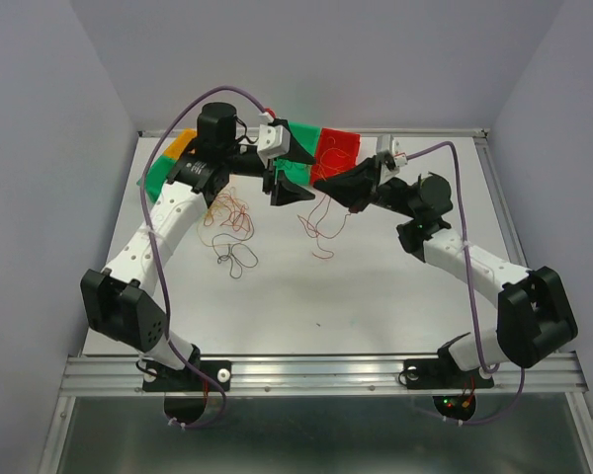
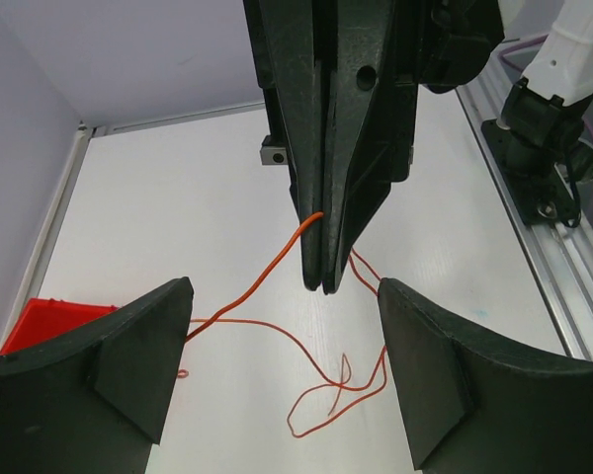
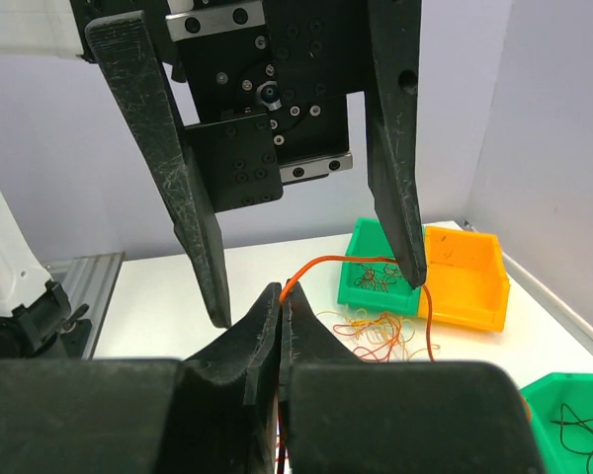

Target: Untangle the cables

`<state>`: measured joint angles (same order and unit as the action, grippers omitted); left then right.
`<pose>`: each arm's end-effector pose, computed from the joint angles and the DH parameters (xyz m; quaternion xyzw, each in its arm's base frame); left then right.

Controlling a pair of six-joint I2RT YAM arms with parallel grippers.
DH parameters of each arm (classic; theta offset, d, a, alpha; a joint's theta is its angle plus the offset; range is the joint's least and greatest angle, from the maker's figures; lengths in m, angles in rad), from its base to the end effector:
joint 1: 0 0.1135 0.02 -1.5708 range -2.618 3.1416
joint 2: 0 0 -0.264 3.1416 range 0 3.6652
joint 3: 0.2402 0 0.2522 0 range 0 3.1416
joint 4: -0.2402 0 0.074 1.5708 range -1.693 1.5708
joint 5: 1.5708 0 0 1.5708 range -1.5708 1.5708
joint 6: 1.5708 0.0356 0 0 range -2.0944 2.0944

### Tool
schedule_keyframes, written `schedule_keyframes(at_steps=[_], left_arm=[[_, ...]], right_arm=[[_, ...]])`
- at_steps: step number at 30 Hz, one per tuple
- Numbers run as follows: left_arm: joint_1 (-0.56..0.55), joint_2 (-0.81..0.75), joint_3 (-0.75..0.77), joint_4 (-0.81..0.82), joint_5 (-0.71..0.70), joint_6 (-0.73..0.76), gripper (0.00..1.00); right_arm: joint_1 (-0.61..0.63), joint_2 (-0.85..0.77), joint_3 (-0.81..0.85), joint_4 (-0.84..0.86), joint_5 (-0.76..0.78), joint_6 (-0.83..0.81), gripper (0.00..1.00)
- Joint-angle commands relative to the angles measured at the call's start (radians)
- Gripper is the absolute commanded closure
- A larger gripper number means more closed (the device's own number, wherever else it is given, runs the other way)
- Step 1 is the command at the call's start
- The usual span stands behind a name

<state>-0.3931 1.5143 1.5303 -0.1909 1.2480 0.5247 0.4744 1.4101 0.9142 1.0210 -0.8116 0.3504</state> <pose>0.2947 -0.1588 0.4261 0.6121 0.3911 -0.4124 0.5498 0.2613 0.1632 0.3597 -0.3698 0.4367 0.4997 0.6503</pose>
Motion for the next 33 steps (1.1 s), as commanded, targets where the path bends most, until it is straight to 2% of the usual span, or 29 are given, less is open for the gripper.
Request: schedule_keyframes(at_steps=[1,6,12,15,19,25,33], left_arm=[[-0.013,-0.002,-0.002,0.087,0.039,-0.071,0.13],[-0.050,0.001,-0.041,0.106,0.051,-0.046,0.11],[-0.079,0.023,-0.091,0.177,0.014,-0.113,0.11],[-0.081,0.029,-0.134,0.272,-0.008,-0.190,0.11],[-0.098,0.008,-0.260,0.515,-0.047,-0.331,0.11],[-0.113,-0.009,-0.329,0.704,-0.096,-0.483,0.11],[-0.130,-0.009,-0.371,0.759,-0.114,-0.511,0.10]], right_arm=[[0.000,-0.022,0.060,0.024,0.012,-0.010,0.99],[0.000,-0.014,0.077,0.025,0.014,-0.013,0.99],[0.001,-0.013,0.074,0.037,0.017,-0.034,1.00],[0.001,-0.016,0.063,0.056,0.040,-0.037,0.99],[0.000,-0.016,0.039,0.131,0.097,-0.030,0.99],[0.000,0.003,-0.015,0.280,0.153,0.013,0.99],[0.000,0.047,-0.035,0.387,0.198,0.061,0.99]])
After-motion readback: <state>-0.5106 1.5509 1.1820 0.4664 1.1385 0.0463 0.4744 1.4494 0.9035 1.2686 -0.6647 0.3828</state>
